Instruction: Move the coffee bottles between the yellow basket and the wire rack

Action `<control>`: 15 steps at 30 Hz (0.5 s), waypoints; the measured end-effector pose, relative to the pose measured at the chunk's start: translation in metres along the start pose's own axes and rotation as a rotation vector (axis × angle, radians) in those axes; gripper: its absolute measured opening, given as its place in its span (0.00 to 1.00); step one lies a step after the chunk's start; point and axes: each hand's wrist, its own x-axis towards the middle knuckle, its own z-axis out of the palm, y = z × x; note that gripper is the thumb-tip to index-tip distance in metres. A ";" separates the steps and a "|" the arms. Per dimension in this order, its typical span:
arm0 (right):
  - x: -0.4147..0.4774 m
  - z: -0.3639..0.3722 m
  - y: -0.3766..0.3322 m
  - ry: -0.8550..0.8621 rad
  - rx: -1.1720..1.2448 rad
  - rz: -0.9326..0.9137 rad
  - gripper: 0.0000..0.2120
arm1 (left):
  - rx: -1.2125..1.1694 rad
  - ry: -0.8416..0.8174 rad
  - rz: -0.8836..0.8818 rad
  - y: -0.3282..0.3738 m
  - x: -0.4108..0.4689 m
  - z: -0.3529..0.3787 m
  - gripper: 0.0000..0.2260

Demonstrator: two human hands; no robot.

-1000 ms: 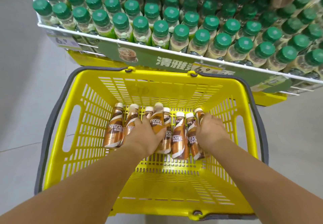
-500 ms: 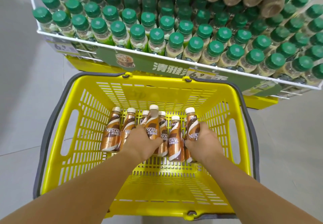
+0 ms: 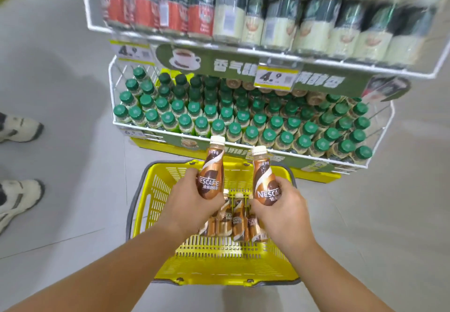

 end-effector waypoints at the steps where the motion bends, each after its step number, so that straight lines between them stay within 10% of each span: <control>1: -0.006 -0.016 -0.016 0.007 0.013 0.001 0.25 | 0.003 -0.004 0.022 0.017 -0.008 -0.015 0.19; 15: -0.040 -0.252 -0.276 0.289 0.132 -0.309 0.22 | 0.036 0.226 0.338 0.315 -0.067 -0.216 0.22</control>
